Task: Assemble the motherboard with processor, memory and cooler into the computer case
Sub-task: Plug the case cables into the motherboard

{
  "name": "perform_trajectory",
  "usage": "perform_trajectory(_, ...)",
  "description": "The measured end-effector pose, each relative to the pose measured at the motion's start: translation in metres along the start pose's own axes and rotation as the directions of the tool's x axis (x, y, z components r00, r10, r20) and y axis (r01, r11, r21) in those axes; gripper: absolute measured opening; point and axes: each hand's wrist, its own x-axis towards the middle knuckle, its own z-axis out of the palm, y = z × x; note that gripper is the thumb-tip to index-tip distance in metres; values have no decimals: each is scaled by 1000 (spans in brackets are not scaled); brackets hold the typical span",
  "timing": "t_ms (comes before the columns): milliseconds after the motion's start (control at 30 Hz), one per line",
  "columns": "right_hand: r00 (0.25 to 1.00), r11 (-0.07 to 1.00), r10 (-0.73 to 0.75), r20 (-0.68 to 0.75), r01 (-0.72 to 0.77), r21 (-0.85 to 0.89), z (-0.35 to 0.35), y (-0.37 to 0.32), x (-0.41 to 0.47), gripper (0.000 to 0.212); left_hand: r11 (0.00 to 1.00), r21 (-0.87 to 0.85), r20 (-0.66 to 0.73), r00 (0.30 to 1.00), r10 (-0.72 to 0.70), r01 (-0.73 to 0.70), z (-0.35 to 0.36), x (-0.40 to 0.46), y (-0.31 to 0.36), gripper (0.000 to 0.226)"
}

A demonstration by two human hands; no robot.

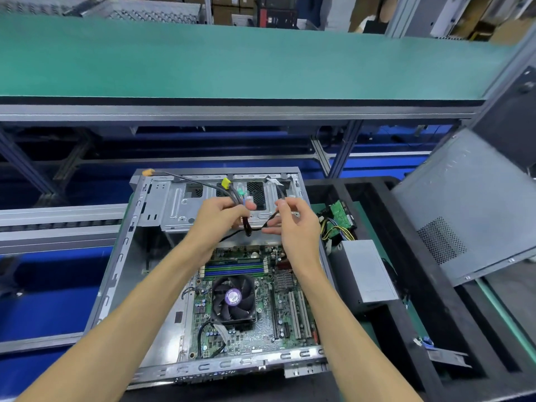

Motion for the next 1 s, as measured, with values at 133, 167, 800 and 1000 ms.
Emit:
perform_trajectory(133, 996, 998, -31, 85, 36, -54, 11, 0, 7, 23, 970, 171, 141, 978, 151, -174, -3, -16, 0, 17)
perform_trajectory(167, 988, 997, -23, 150, 34, -70, 12, 0, 8, 35, 931, 270, 166, 964, 206, -246, -1, -18, -2, 15)
perform_trajectory(800, 961, 954, -82, 264, 152, -260, 0, 6, 1, 13, 389, 779, 382, 864, 329, -492, -27, -6, -5, 29)
perform_trajectory(1000, 976, 919, -122, 182, 180, -350, -4, 7, 4, 18, 253, 845, 441, 881, 169, -471, -30, -19, -1, 35)
